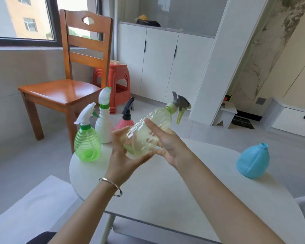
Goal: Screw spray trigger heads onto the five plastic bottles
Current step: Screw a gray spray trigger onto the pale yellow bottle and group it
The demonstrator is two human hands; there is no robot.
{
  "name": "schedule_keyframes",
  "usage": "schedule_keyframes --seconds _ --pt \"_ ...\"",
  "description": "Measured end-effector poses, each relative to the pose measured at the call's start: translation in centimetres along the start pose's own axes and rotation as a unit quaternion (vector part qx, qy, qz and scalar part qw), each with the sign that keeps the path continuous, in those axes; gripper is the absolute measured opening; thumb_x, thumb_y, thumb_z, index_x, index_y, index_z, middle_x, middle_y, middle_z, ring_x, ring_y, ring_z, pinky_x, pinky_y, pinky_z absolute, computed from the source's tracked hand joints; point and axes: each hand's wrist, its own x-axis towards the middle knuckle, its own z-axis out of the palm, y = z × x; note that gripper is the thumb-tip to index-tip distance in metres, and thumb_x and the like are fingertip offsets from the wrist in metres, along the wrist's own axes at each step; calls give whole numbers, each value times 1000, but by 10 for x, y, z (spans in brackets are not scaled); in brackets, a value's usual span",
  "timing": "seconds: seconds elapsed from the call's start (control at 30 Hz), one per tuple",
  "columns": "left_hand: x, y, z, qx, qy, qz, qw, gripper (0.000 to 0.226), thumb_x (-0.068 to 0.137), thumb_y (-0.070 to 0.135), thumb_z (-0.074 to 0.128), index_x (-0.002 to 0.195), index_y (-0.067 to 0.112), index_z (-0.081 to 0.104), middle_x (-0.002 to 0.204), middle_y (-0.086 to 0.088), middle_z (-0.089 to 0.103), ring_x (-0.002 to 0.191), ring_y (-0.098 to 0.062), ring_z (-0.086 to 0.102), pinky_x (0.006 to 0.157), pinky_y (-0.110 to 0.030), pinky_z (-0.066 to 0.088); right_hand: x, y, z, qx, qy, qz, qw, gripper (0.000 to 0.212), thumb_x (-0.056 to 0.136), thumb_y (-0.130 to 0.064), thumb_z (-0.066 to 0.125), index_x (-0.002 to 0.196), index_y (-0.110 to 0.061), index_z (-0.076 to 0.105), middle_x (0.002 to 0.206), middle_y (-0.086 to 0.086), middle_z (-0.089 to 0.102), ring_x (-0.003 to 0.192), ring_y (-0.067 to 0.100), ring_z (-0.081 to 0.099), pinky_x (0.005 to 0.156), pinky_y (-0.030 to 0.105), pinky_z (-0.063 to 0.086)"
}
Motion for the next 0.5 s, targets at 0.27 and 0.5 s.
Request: schedule_keyframes --seconds 0.27,0.5 --pt "9 9 -49 88 52 62 993 80 71 66 60 132 23 32 134 10 40 127 -5 40 107 -21 33 15 1 30 -64 2 -83 994 73 65 -40 81 125 -21 46 124 -1 58 112 13 57 103 40 44" --pt "31 -26 -122 225 190 20 955 90 72 47 68 141 7 27 140 -6 34 130 -20 36 108 -23 26 35 24 49 -150 -35 -123 980 70 64 -26 84 125 -25 48 119 -7 54 111 10 54 75 17 46"
